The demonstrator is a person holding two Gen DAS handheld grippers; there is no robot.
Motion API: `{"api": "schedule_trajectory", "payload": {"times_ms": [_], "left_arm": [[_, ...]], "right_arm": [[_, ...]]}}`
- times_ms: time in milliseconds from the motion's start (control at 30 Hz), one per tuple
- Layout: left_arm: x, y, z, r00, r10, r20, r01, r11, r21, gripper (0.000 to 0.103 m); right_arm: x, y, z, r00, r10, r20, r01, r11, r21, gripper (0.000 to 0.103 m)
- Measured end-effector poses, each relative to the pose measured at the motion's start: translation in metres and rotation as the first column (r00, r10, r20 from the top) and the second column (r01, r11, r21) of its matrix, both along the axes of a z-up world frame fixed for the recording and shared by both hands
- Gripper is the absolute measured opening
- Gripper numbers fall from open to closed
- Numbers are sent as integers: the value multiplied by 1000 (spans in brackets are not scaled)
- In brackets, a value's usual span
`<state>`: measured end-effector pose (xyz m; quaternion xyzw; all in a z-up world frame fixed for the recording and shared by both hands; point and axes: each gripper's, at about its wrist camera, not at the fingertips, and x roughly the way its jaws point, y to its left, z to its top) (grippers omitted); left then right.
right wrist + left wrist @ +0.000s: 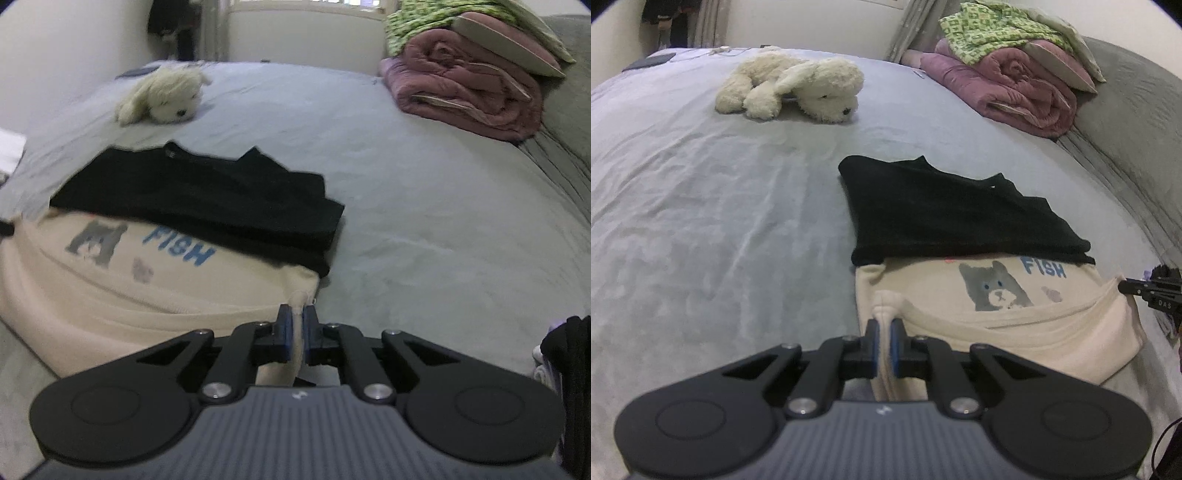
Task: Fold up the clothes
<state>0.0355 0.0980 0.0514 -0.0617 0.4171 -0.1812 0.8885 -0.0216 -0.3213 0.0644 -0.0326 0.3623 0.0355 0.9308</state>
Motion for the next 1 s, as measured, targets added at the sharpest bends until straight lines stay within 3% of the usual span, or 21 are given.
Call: {"api": "schedule_trajectory", "payload": {"times_ms": [267,567,1000], "left_arm": [[7,11,3,998,60,15,-58,995,-86,6],[21,-2,-4,996,91,20,-91,995,-30,6],[26,-4,-11,993,117,-4,-117,993,-18,8]], "right_arm": [[0,-13,11,995,-86,58,81,994,77,6],[18,-12,1,992,-127,18,126,991,49,6],[26,-4,-11,987,-160,-11,161,987,28,6]]}}
